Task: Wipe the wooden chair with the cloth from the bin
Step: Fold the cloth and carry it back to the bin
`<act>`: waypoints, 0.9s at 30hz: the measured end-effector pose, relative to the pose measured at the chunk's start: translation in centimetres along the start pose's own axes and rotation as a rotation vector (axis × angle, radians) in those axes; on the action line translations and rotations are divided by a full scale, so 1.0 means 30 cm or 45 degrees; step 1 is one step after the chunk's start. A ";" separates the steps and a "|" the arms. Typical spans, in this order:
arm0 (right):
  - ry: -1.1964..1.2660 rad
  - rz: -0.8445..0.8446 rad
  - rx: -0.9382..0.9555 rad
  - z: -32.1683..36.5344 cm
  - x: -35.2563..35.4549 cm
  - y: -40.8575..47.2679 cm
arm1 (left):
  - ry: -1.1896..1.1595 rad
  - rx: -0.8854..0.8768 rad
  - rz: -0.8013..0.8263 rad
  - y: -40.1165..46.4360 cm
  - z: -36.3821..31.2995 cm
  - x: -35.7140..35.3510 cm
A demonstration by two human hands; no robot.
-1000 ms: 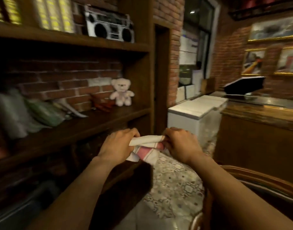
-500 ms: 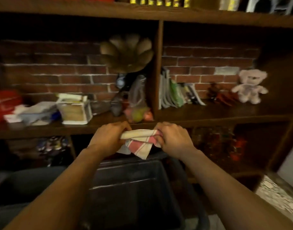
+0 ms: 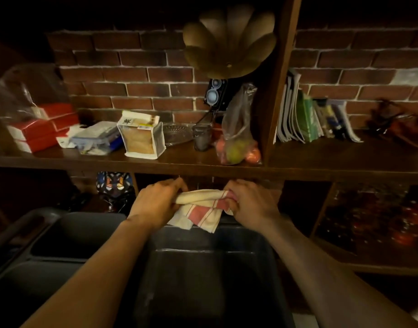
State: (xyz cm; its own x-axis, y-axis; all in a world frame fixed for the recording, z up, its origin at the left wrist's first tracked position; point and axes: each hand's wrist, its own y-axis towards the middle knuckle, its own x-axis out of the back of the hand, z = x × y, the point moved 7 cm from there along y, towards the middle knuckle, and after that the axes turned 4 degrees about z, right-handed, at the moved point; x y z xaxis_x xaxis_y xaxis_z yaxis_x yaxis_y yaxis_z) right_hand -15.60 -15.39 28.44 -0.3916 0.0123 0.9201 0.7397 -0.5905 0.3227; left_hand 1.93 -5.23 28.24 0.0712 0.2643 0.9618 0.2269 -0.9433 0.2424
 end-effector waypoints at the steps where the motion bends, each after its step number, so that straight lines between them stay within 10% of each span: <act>1: 0.009 0.023 -0.005 -0.028 -0.026 0.006 | 0.006 0.020 0.016 0.014 -0.004 -0.031; 16: 0.097 0.388 -0.213 -0.218 -0.614 -0.042 | -0.110 0.156 0.340 0.022 0.139 -0.692; 27: 0.034 1.048 -0.394 -0.224 -1.076 -0.338 | -0.138 0.114 1.042 -0.297 0.191 -1.172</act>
State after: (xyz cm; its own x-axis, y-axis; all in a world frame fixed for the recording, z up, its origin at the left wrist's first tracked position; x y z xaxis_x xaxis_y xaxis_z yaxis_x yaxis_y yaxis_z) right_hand -14.12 -15.22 -6.02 0.1853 -0.5305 0.8272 0.6127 -0.5958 -0.5193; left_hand 2.99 -4.98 -8.45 0.3395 -0.4763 0.8111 0.1390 -0.8274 -0.5441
